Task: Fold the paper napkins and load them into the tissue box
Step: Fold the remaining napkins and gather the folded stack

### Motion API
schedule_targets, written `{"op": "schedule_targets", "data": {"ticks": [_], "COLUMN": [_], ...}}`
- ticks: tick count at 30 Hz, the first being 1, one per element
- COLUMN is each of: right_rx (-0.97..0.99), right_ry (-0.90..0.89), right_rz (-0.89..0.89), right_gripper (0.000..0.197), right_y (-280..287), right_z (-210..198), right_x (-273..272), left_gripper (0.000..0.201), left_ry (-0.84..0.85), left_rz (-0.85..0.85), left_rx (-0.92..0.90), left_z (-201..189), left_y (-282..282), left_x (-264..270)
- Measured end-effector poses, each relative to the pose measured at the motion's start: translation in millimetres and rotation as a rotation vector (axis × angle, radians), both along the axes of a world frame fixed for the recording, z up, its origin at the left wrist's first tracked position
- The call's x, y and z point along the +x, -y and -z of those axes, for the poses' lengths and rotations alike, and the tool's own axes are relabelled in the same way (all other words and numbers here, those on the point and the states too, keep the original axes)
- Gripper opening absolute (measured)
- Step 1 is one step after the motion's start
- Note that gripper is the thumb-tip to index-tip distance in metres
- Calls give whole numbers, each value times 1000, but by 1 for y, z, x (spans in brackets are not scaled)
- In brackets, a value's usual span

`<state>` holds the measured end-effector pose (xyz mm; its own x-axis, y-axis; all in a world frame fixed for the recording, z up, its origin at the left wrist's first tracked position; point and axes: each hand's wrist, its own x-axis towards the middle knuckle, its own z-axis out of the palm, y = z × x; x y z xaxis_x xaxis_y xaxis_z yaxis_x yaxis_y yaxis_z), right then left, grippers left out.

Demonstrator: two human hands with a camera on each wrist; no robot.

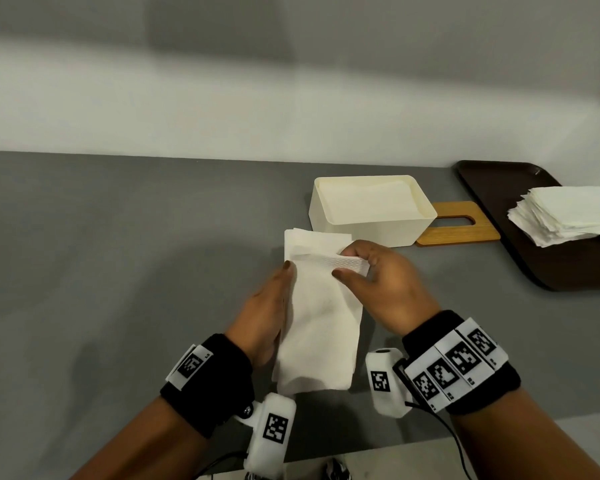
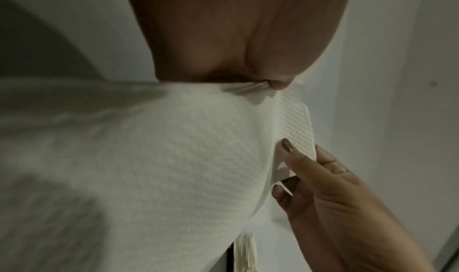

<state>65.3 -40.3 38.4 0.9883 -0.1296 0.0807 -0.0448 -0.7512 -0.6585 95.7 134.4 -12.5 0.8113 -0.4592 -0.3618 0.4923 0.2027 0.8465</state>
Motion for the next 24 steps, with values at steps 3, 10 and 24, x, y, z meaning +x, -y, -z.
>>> {"op": "schedule_targets", "data": {"ticks": [3,10,24], "right_rx": [46,200,641], "right_ry": [-25,6,7], "right_rz": [-11,-32,433], "right_gripper": [9,12,38], "right_y": [2,9,6], "right_z": [1,-11,16], "right_x": [-4,1,3], "left_gripper": [37,41,29], "left_ry": [-12,39,140], "left_rz": [-28,-7,-40], "left_rx": [36,106,-90], "left_z": [1,1,-4], "left_y": [1,0,23], "left_x": [2,1,5]}}
